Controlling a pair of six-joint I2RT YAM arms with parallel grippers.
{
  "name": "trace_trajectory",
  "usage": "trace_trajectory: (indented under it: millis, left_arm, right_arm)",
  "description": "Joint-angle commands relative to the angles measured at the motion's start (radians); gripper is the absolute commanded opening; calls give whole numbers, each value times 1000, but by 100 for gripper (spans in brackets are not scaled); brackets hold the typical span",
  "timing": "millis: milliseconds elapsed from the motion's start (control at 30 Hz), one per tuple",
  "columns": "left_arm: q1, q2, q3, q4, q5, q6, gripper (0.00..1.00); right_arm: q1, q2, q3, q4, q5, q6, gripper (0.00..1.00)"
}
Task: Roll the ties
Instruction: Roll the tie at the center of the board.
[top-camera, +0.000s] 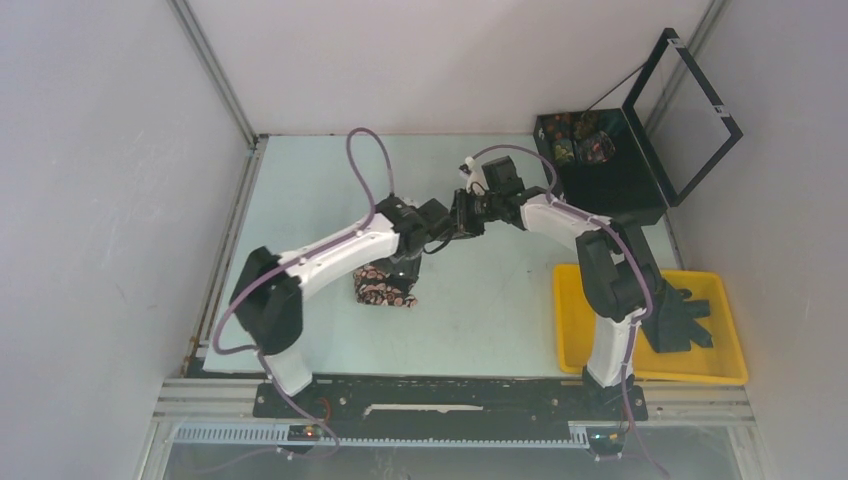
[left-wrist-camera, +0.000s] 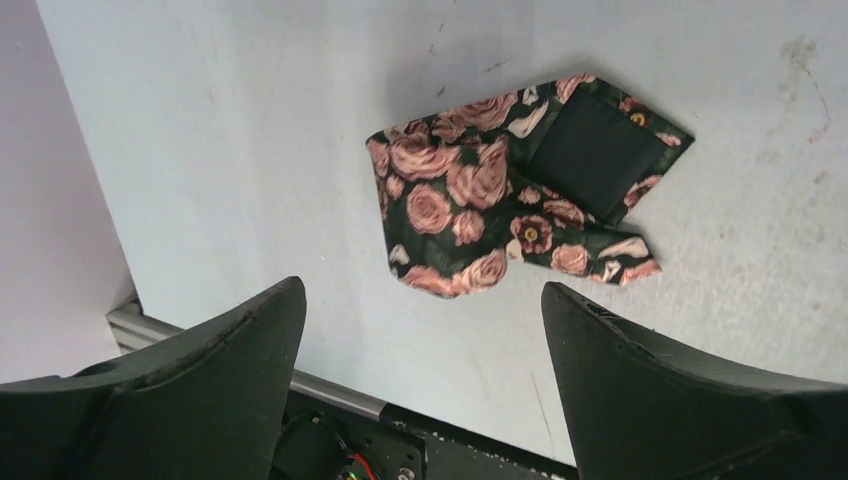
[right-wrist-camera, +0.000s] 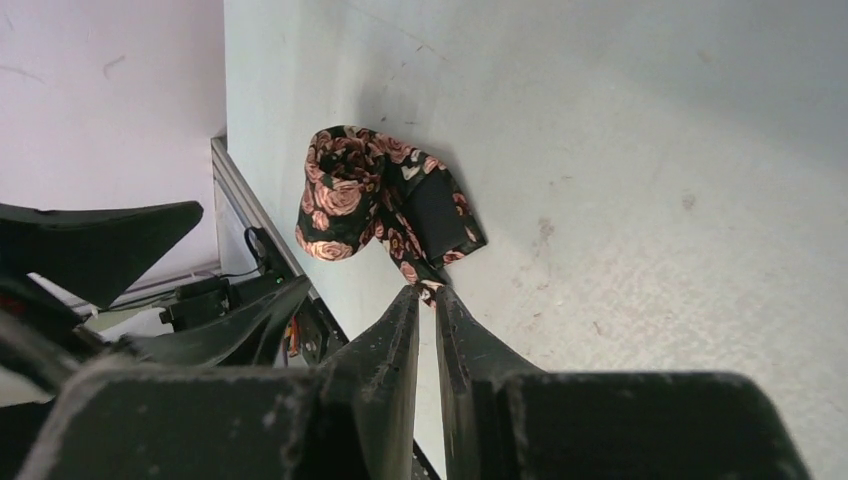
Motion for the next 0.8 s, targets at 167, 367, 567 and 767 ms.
trace_trajectory:
  millis: [167, 367, 567, 767]
  left_arm:
    - [63, -388, -284, 232, 105, 79, 94]
    - [188, -634, -497, 393, 231, 122, 94]
    - [375, -808, -692, 549, 419, 118, 94]
    - [537, -902, -823, 641, 550, 105, 94]
  right_arm:
    - [96, -22, 115, -37, 52, 23, 15]
    - [179, 20, 207, -84, 75, 25, 15]
    - [261, 93, 318, -114, 86, 44, 15]
    - [325, 157, 396, -130, 90, 61, 14]
